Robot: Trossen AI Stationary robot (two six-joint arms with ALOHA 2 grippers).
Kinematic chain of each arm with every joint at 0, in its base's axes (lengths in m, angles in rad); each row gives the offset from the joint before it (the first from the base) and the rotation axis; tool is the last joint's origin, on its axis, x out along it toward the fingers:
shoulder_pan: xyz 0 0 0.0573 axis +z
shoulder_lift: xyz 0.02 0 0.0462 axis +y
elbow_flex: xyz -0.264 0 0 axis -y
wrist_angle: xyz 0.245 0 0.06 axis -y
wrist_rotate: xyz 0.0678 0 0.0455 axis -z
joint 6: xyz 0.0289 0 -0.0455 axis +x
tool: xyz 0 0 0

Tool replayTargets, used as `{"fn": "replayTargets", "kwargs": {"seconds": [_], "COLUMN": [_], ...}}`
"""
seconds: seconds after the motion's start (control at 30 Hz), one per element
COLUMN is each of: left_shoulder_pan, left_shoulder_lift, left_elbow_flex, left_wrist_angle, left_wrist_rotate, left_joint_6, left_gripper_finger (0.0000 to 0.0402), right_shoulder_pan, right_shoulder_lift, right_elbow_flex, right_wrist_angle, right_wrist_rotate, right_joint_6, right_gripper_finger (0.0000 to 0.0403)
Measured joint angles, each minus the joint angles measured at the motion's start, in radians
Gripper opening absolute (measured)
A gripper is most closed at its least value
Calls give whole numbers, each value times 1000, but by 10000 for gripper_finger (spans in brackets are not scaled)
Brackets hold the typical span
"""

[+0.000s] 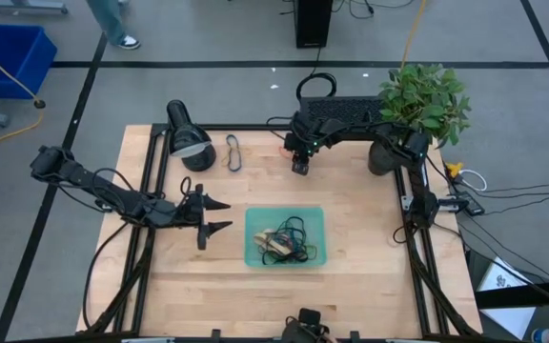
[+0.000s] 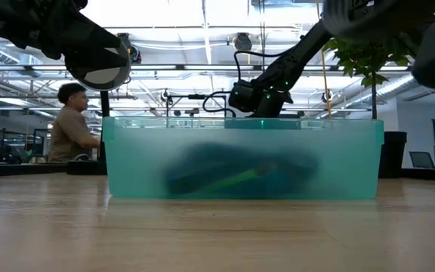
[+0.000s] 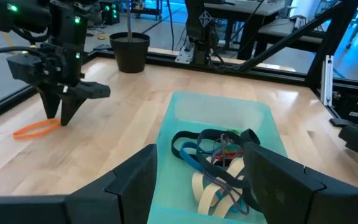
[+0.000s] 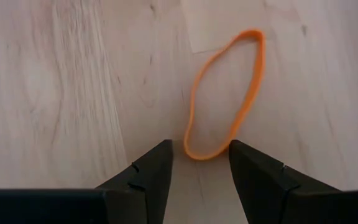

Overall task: Pick and place rubber bands into bin
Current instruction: Put the orange rubber band into the green bin

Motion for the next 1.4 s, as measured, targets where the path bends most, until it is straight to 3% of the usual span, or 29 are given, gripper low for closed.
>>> {"fn": "replayTargets", "kwargs": {"seconds": [0.33,0.47,0.67,1.0,1.4], "left_shoulder_pan": [0,0,0,0,0], "left_shoulder_lift": [0,0,0,0,0], "left_elbow_flex": [0,0,0,0,0], "left_wrist_angle": [-30,-38,-47,-46,-46], "left_wrist_rotate": [0,0,0,0,0], "left_joint_6": [-3,-4,1,4,3], "left_gripper_finger": [246,246,246,246,246], "right_shoulder_pan": [-5,-17,-23,-13,9], "right_shoulder_lift": [-3,5,7,7,-93], "right_elbow_flex": [-3,-3,-3,-5,-15], "right_wrist_angle": [79,40,-13,-23,-39], "right_wrist_rotate": [5,-44,-41,10,28], "right_joint_6": [-40,-32,-37,-81,49], "right_gripper_finger": [155,148,108,8,1]}}
